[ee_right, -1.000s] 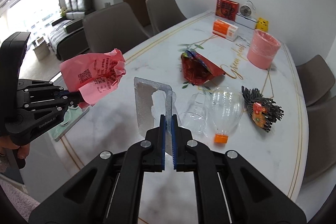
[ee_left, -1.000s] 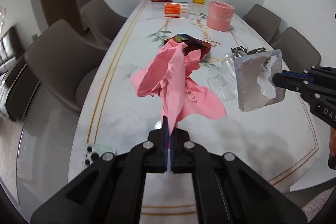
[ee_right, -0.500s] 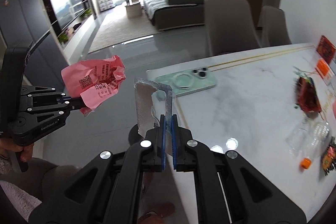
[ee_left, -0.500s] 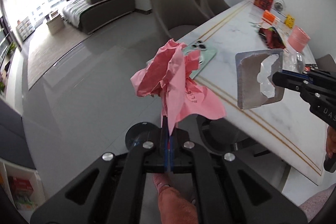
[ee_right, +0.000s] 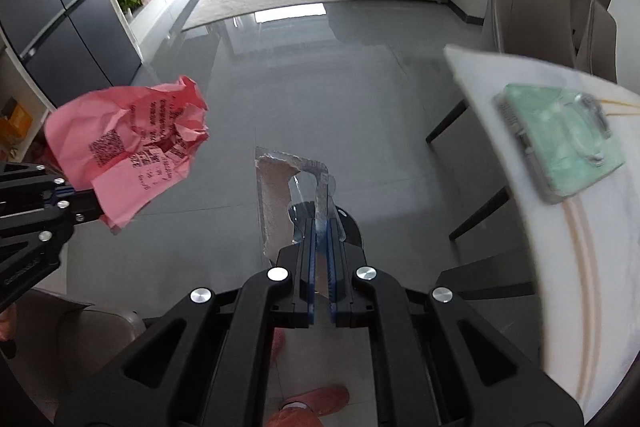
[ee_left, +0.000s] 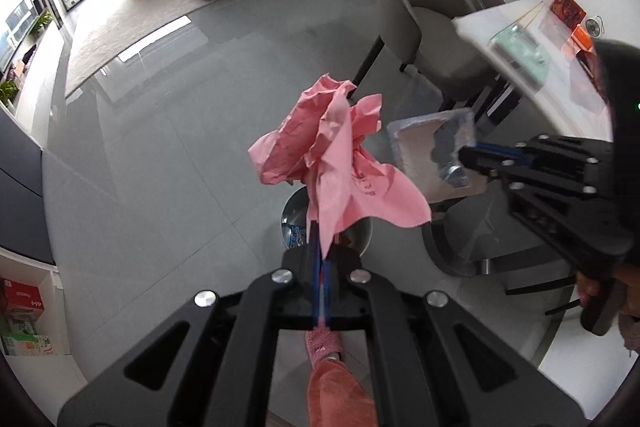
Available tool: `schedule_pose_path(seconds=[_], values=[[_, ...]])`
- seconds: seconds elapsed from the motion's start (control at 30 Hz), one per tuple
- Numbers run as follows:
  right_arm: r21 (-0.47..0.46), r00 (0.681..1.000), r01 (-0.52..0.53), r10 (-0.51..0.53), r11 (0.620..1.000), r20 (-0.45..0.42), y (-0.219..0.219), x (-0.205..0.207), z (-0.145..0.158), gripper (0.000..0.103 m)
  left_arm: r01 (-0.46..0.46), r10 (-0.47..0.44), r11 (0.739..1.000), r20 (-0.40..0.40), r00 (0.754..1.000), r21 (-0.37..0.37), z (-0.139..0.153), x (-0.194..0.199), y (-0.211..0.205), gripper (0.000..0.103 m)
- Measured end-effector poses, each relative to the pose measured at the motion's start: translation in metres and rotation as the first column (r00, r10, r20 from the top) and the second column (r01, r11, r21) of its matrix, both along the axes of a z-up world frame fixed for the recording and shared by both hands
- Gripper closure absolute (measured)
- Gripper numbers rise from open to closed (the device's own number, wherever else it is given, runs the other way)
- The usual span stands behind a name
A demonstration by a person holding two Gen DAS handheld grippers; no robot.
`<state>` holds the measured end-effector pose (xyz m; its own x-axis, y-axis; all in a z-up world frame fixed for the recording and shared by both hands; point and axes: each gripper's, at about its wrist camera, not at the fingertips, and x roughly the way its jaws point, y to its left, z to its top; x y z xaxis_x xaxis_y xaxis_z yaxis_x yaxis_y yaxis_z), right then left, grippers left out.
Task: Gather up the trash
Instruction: 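Carry the tissue box and pink paper to the grey bin and open both tools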
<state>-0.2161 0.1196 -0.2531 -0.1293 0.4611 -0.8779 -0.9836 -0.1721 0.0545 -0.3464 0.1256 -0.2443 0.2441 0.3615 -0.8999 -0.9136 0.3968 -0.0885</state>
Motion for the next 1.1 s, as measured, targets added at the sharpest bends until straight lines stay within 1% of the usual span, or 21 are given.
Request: schedule_pose_path(seconds=[0.13,0.23,0.3,0.33,0.4,0.47,0.53,0.6,0.67,0.7,0.83,0.87,0.9,0.93,1.03,1.1], values=[[-0.065,1.000,0.029,-0.028,0.997,0.013,0.029,-0.010,-0.084,0.099,0.032,-0.033,0.999,-0.004,0.999,-0.024,-0.060,-0.009,0.021,0.101],[-0.099,0.999,0.042,-0.040,0.994,0.018,0.042,-0.014,-0.132,0.098,0.047,-0.048,0.998,-0.022,0.999,-0.046,-0.112,-0.006,0.035,0.101],[-0.112,0.999,0.044,-0.042,0.993,0.013,0.049,-0.013,-0.154,0.097,0.047,-0.049,0.997,-0.027,0.998,-0.062,-0.135,-0.003,0.043,0.101],[-0.115,0.999,0.043,-0.041,0.992,0.015,0.050,-0.011,-0.163,0.095,0.043,-0.045,0.997,-0.023,0.999,-0.071,-0.147,-0.002,0.046,0.101],[-0.117,0.999,0.043,-0.042,0.992,0.014,0.053,-0.007,-0.175,0.093,0.039,-0.041,0.996,-0.019,0.999,-0.085,-0.164,-0.001,0.051,0.101],[-0.113,0.999,0.046,-0.044,0.992,0.018,0.053,-0.001,-0.181,0.093,0.045,-0.047,0.994,-0.015,0.999,-0.097,-0.177,0.000,0.054,0.101],[-0.105,0.999,0.049,-0.048,0.993,0.018,0.048,0.003,-0.181,0.092,0.058,-0.060,0.993,-0.017,0.998,-0.108,-0.187,0.005,0.056,0.101],[-0.099,0.998,0.055,-0.054,0.994,0.016,0.044,0.002,-0.177,0.088,0.075,-0.077,0.990,-0.016,0.997,-0.121,-0.197,0.012,0.060,0.101],[-0.085,0.998,0.059,-0.058,0.995,0.014,0.038,0.001,-0.168,0.079,0.097,-0.100,0.987,-0.016,0.995,-0.127,-0.205,0.023,0.064,0.101],[-0.080,0.998,0.058,-0.056,0.995,0.016,0.037,0.001,-0.168,0.078,0.106,-0.109,0.986,-0.017,0.994,-0.129,-0.209,0.025,0.065,0.101],[-0.070,0.998,0.062,-0.060,0.996,0.022,0.027,0.007,-0.163,0.078,0.140,-0.144,0.981,-0.017,0.989,-0.135,-0.222,0.039,0.067,0.101],[-0.072,0.998,0.067,-0.065,0.995,0.021,0.029,0.010,-0.162,0.078,0.142,-0.146,0.981,-0.018,0.989,-0.135,-0.225,0.042,0.069,0.098],[-0.074,0.997,0.074,-0.073,0.994,0.018,0.028,0.012,-0.162,0.078,0.148,-0.151,0.979,-0.016,0.988,-0.142,-0.227,0.046,0.070,0.098],[-0.078,0.997,0.081,-0.081,0.994,0.015,0.026,0.014,-0.162,0.078,0.153,-0.158,0.977,-0.021,0.987,-0.148,-0.228,0.043,0.070,0.097],[-0.089,0.995,0.098,-0.096,0.991,0.016,0.024,0.020,-0.162,0.078,0.167,-0.177,0.973,-0.052,0.983,-0.160,-0.235,0.052,0.072,0.096],[-0.087,0.994,0.107,-0.106,0.990,0.016,0.023,0.024,-0.160,0.078,0.177,-0.189,0.970,-0.062,0.980,-0.167,-0.237,0.057,0.074,0.088]])
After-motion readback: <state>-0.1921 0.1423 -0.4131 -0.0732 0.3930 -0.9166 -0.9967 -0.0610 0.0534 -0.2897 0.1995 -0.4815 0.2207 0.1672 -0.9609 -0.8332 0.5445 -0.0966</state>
